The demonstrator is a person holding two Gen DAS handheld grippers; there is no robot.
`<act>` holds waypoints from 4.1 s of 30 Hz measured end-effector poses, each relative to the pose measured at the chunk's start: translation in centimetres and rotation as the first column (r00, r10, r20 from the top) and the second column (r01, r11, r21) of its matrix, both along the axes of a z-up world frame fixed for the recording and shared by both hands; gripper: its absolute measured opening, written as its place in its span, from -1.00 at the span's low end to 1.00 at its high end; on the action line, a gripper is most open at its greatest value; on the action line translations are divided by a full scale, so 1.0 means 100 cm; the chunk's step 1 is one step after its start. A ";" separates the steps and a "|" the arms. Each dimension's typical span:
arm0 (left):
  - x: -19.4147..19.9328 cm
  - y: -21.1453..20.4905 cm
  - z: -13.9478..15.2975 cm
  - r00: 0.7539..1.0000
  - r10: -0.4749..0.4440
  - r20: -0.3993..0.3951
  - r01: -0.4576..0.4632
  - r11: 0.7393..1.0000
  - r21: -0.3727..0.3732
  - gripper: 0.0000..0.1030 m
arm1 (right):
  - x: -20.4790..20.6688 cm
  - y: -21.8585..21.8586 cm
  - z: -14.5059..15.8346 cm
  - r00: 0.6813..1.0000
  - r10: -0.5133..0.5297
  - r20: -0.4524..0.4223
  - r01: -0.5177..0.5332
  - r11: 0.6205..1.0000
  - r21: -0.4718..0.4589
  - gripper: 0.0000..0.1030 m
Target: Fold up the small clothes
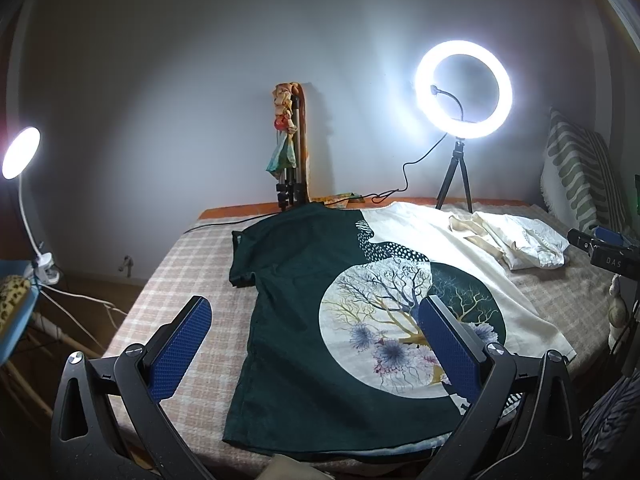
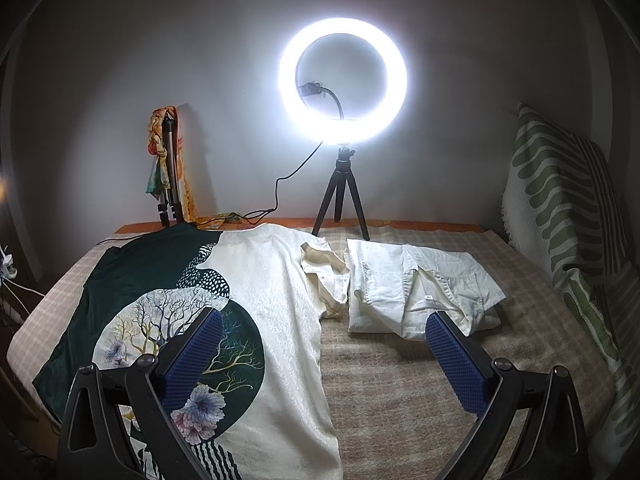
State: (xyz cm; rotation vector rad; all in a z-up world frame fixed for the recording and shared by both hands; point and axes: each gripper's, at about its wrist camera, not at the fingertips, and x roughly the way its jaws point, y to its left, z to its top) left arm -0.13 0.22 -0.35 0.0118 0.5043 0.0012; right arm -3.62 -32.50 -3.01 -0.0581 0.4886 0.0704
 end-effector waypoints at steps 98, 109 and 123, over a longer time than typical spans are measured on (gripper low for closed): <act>0.055 0.056 -0.110 0.839 -0.403 -0.367 0.218 0.865 -0.452 -0.99 | 0.353 0.370 -0.050 0.856 0.378 -0.353 -0.378 0.923 0.072 -1.00; 0.068 -0.016 -0.125 0.728 -0.530 -0.434 0.365 0.836 -0.410 -0.99 | 0.380 0.260 -0.080 0.882 0.250 -0.399 -0.216 0.968 0.129 -1.00; 0.042 0.001 -0.105 0.740 -0.548 -0.391 0.417 0.829 -0.372 -0.63 | 0.338 0.214 -0.077 0.891 0.246 -0.382 -0.245 0.968 0.053 -0.26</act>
